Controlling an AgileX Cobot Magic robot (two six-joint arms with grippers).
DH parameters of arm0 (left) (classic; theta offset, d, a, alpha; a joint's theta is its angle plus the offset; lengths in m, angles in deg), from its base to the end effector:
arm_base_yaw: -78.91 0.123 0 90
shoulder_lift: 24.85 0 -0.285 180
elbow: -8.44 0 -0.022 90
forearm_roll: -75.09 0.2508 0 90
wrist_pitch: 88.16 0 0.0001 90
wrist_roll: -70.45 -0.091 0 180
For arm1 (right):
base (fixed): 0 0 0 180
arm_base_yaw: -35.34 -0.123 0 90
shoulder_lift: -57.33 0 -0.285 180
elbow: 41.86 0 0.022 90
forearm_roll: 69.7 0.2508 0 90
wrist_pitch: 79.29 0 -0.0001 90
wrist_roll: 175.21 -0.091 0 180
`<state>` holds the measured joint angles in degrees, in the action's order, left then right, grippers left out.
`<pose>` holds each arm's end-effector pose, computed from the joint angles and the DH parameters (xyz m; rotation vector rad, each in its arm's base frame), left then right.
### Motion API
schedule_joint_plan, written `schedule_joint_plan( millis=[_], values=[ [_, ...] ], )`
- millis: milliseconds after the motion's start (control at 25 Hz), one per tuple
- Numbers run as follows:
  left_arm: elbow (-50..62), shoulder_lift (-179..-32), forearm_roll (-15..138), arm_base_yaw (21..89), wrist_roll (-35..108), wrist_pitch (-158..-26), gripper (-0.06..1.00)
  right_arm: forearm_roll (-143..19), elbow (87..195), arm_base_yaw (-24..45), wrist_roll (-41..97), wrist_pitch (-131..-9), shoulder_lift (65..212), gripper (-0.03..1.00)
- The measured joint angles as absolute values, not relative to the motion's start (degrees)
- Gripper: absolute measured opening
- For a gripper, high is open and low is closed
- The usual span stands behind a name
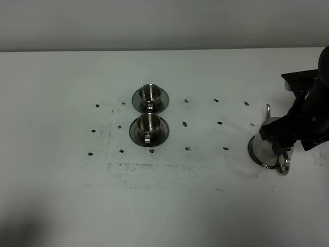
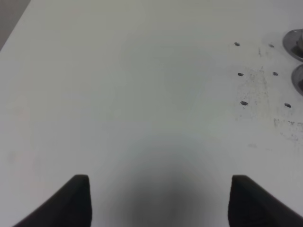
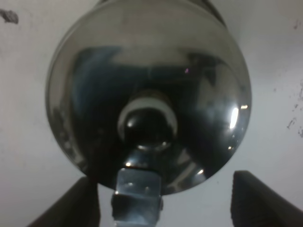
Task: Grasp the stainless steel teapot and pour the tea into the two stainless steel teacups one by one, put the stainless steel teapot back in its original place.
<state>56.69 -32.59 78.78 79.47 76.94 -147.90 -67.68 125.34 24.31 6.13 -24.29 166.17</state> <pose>-0.0050 0.0050 0.2804 -0.1266 2.0143 0.0111 0.3159 0.0643 0.1891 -0.3027 3.0703 0.0529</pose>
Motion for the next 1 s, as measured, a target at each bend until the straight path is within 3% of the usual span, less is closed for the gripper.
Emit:
schedule_joint_plan(
  millis=[760, 1000],
  values=[
    [56.69, -32.59, 78.78, 79.47, 76.94, -147.9, 0.59, -67.68, 125.34, 24.31, 6.13, -26.1, 170.19, 0.59],
    [56.69, -32.59, 78.78, 79.47, 76.94, -147.9, 0.59, -67.62, 125.34, 24.31, 6.13, -26.79, 170.87, 0.51]
  ],
)
